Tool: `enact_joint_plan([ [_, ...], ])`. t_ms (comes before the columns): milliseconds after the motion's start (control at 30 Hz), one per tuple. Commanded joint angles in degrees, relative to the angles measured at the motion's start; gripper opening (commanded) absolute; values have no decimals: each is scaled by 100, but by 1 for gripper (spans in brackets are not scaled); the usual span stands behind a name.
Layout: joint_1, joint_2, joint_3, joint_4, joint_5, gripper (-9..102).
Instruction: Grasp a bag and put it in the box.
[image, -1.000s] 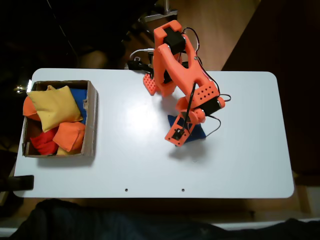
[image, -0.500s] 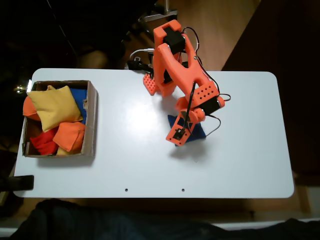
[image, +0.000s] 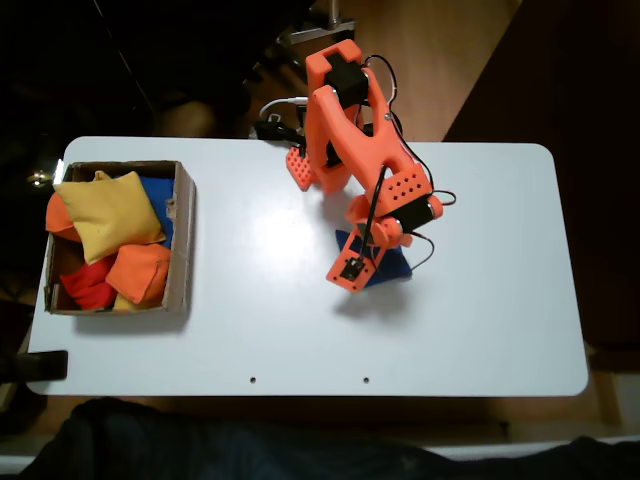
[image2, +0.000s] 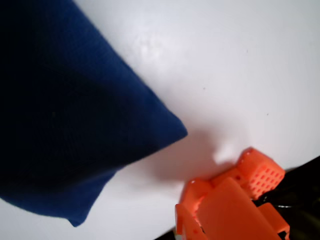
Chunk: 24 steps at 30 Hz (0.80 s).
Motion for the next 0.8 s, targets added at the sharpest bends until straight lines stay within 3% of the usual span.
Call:
enact_joint_plan([
  [0, 62, 193, 9, -26, 35, 85],
  [200, 88, 123, 97, -35, -9, 93],
  [767, 149, -659, 211, -334, 35, 93],
])
